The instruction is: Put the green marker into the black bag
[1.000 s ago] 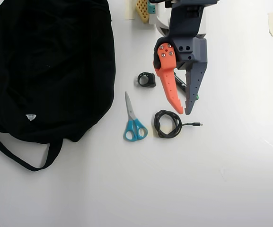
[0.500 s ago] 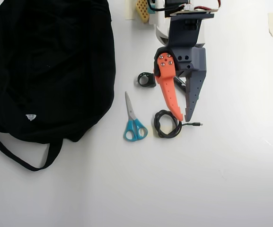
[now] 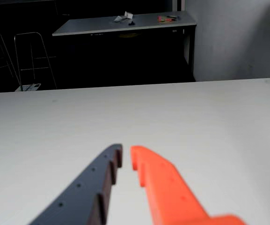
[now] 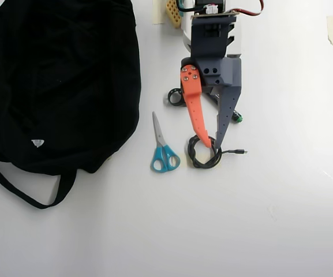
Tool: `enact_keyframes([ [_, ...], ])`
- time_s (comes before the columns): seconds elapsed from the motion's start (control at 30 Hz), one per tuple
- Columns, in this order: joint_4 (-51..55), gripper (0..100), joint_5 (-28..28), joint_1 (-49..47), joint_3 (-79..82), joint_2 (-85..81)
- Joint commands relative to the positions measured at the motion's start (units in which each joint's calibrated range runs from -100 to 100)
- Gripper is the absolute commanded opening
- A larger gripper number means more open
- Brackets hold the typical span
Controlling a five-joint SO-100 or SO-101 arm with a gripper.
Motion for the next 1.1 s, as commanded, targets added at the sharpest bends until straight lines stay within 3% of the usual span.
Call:
enact_keyframes([
  [0.0,-1.03,2,-0.14,-0.40,-0.54,-0.78],
  [0.4,1.72,2,-0.19,-2.72,0.72,-1.61],
  [1.07,49.01,3,-0.40,-7.50,-8.18,-1.78],
])
